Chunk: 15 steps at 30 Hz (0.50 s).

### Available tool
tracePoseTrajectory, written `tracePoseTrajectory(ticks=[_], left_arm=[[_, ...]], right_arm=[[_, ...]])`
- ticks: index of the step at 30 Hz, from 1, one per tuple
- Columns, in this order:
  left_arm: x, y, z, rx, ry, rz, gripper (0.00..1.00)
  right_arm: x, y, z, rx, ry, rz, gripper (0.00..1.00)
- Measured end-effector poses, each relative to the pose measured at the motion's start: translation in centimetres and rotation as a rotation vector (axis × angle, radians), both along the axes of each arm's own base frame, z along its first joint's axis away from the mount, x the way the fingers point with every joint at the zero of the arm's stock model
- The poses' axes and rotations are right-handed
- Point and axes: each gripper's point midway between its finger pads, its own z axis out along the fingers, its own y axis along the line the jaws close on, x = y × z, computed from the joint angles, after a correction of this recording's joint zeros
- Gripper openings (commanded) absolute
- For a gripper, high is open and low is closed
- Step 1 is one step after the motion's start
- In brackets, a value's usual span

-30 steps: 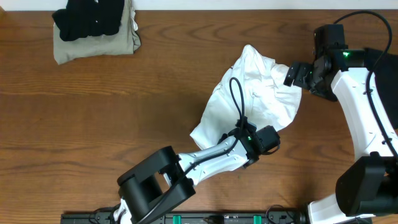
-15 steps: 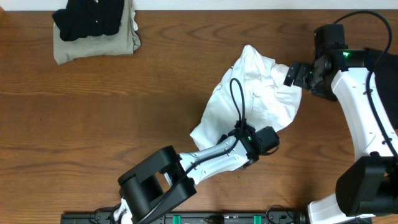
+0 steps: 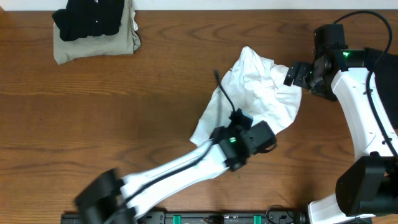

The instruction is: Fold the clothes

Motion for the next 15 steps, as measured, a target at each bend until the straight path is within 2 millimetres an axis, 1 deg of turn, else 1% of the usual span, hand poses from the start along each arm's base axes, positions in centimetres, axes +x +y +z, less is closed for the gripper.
tracePoseTrajectory(ticks=[1, 4, 8, 11, 15], left_arm=[[0.1, 0.4, 1.5, -0.023, -0.031, 0.005, 0.06], [0.4, 1.6, 5.2, -0.073, -0.117, 0.023, 0.06], [1.0, 3.6, 8.8, -0.1, -0.226, 0.057, 0.06], [1.6, 5.0, 9.9, -0.083, -0.276, 0.088, 0.06], [3.2, 7.5, 10.2, -0.022, -0.321, 0.163, 0.06]], right_arm=[[0.0, 0.0, 0.0, 0.0, 0.0, 0.0, 0.99], [0.0, 0.1, 0.0, 0.005, 0.0, 0.002, 0.99], [0.0, 0.5, 0.0, 0.028, 0.001, 0.008, 0.99], [-0.1, 0.9, -0.1, 0.048, 0.004, 0.015, 0.99], [-0.3, 1.5, -0.1, 0.086, 0.013, 0.026, 0.99]])
